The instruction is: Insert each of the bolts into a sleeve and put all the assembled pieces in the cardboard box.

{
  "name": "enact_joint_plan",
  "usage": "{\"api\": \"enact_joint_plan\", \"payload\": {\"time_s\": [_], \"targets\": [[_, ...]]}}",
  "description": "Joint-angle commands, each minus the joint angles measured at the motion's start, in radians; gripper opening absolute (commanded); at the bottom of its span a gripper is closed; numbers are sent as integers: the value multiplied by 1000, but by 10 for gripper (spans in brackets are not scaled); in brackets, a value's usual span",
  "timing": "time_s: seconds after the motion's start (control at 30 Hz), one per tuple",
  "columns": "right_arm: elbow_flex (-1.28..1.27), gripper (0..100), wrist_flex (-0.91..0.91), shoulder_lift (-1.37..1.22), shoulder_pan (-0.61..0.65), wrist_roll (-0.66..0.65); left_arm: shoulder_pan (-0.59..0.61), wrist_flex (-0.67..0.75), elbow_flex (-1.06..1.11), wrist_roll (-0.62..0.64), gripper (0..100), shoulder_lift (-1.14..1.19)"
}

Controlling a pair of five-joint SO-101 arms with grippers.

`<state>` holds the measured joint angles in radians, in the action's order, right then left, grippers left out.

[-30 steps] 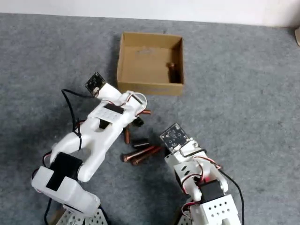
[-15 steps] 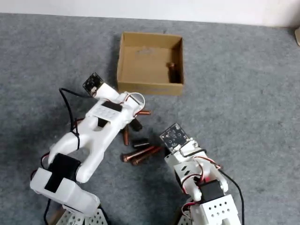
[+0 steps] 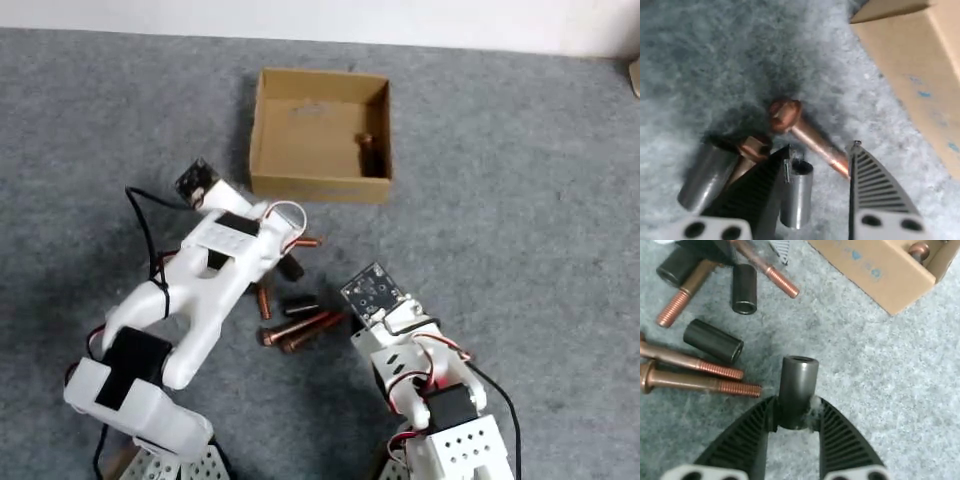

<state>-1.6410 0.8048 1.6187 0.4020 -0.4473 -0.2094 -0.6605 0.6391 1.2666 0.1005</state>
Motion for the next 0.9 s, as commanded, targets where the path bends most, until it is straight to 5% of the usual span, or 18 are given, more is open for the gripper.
{"api": "enact_joint_plan", "payload": {"time_s": [0.0, 0.33, 0.57, 0.73, 0.87], "targets": [[7, 4, -28, 10, -7, 5, 16, -31, 7, -12, 189, 8], [7, 4, -28, 10, -5, 5, 38, -37, -88, -46, 189, 127], [7, 4, -28, 10, -5, 5, 44, -235, -239, -21, 187, 205], [7, 4, -28, 10, -5, 5, 48, -365, -337, -23, 0, 263], [7, 4, -28, 10, -5, 5, 45, -457, -400, -25, 2, 275]]}}
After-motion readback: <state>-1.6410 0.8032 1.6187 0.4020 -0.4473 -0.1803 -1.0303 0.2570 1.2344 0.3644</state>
